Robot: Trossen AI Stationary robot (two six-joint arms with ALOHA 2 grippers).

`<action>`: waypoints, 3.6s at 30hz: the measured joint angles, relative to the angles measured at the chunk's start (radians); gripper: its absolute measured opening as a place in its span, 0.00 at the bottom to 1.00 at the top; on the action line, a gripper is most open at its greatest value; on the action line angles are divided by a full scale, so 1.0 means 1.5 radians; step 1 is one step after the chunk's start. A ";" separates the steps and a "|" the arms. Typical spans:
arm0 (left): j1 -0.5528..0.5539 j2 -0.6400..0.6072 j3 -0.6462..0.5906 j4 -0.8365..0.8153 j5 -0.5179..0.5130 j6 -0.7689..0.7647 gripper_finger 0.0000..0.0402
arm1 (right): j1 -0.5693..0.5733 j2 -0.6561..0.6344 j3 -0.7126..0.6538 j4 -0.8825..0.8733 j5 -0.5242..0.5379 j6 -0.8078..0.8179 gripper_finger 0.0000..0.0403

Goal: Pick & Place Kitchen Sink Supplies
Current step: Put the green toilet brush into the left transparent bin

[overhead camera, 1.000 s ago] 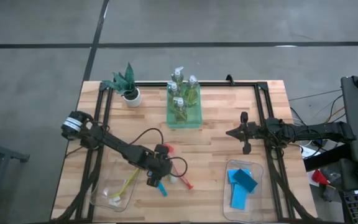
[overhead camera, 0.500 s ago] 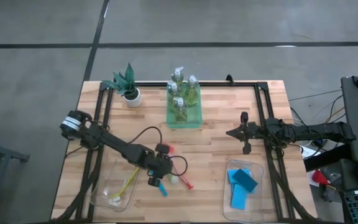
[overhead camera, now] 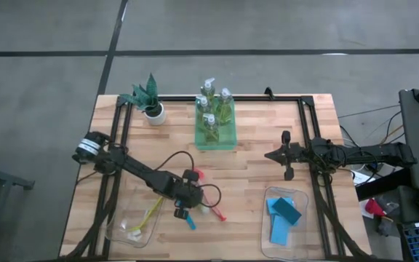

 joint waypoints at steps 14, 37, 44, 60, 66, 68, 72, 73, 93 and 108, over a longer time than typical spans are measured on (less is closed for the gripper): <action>0.003 -0.041 0.005 0.007 -0.036 0.000 0.13 | 0.000 0.000 0.000 0.000 0.000 0.000 0.02; 0.004 -0.179 0.100 -0.093 -0.044 -0.100 0.11 | 0.000 0.000 0.000 0.000 0.001 0.000 0.02; 0.023 -0.049 0.099 -0.121 -0.042 -0.100 0.30 | 0.000 0.000 0.000 0.000 0.001 0.000 0.02; 0.045 0.048 0.099 -0.168 -0.053 -0.111 0.44 | 0.000 0.000 0.000 0.000 0.001 0.000 0.02; 0.046 0.036 0.099 -0.164 -0.042 -0.100 0.14 | 0.000 0.000 0.000 0.000 0.001 0.000 0.02; 0.047 0.036 0.099 -0.163 -0.041 -0.092 0.05 | 0.000 0.000 0.000 0.000 0.001 0.000 0.02; 0.052 0.034 0.099 -0.165 -0.042 -0.090 0.05 | 0.000 0.000 0.000 0.000 0.001 0.000 0.02; 0.052 0.034 0.101 -0.170 -0.043 -0.090 0.05 | 0.000 0.000 0.000 0.000 0.001 0.000 0.02; 0.037 -0.120 0.333 -0.469 -0.109 -0.195 0.04 | 0.000 0.000 0.000 0.000 0.001 0.000 0.02; -0.218 -0.319 0.249 -0.672 -0.136 -0.759 0.04 | 0.000 0.000 0.000 0.000 0.001 0.000 0.02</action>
